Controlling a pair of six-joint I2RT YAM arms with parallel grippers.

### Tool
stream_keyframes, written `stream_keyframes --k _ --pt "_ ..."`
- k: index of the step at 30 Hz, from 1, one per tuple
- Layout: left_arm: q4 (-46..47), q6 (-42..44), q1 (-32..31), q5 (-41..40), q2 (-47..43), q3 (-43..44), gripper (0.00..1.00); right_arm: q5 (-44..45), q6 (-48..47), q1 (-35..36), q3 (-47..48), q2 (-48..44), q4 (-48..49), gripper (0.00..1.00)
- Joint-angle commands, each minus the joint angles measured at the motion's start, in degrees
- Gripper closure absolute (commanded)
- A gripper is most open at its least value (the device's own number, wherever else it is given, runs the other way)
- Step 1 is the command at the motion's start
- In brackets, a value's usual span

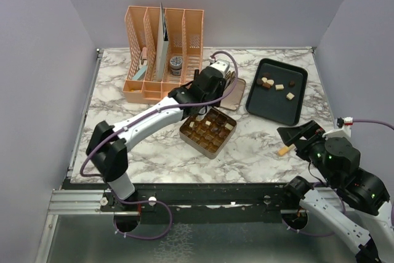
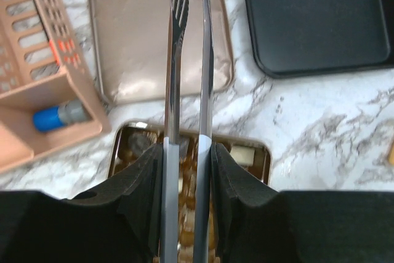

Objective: Pack the chocolate
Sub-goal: Place the fake chocolate in the packing box.

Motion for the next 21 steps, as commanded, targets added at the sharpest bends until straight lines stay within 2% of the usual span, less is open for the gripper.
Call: stream_keyframes --k 1,12,21 --pt "-8.4 -1.5 -0.2 -2.1 -9.6 -5.0 0.79 -1.0 -0.2 -0.2 -2.0 -0.7 0.3 0.09" --pt "-26.1 -8.8 0.2 1.1 -25.0 -12.8 0.75 -2.6 0.1 -0.2 -6.8 0.2 2.2 0.09" --pt "-35.2 -12.7 0.1 6.7 -27.8 -14.0 0.75 -3.5 -0.9 -0.2 -7.0 2.7 4.3 0.09"
